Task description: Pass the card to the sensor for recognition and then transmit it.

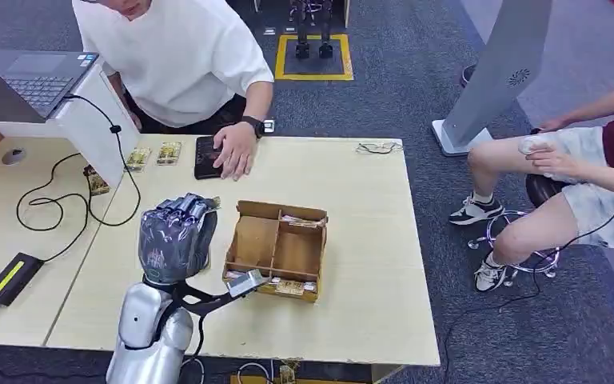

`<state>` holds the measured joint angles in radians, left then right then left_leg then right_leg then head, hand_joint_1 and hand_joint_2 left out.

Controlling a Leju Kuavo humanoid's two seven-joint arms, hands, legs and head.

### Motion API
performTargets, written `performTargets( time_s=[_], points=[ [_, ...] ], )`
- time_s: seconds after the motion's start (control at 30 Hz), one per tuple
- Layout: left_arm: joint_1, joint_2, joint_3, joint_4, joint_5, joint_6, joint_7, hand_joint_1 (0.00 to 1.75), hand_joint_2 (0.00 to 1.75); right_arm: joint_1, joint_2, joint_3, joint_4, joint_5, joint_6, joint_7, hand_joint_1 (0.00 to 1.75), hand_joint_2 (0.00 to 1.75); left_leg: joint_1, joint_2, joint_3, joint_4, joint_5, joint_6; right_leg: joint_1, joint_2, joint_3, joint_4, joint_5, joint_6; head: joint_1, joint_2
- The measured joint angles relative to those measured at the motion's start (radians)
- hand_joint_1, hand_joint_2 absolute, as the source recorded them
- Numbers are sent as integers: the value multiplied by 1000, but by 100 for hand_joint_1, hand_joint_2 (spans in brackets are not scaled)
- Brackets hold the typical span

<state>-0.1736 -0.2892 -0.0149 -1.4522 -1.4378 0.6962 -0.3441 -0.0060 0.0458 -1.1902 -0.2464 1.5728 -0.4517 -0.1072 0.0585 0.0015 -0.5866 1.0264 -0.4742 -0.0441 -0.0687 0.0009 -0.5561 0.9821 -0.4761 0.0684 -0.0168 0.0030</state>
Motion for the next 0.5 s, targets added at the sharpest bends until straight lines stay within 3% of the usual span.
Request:
performTargets(
  time_s=[0.5],
  points=[
    [-2,0,16,41,-5,0,-2,175,175,0,-1,2,0,0,0,0,0,175,0,0,0,0,0,0,0,0,0,0,0,0,0,0]
  ],
)
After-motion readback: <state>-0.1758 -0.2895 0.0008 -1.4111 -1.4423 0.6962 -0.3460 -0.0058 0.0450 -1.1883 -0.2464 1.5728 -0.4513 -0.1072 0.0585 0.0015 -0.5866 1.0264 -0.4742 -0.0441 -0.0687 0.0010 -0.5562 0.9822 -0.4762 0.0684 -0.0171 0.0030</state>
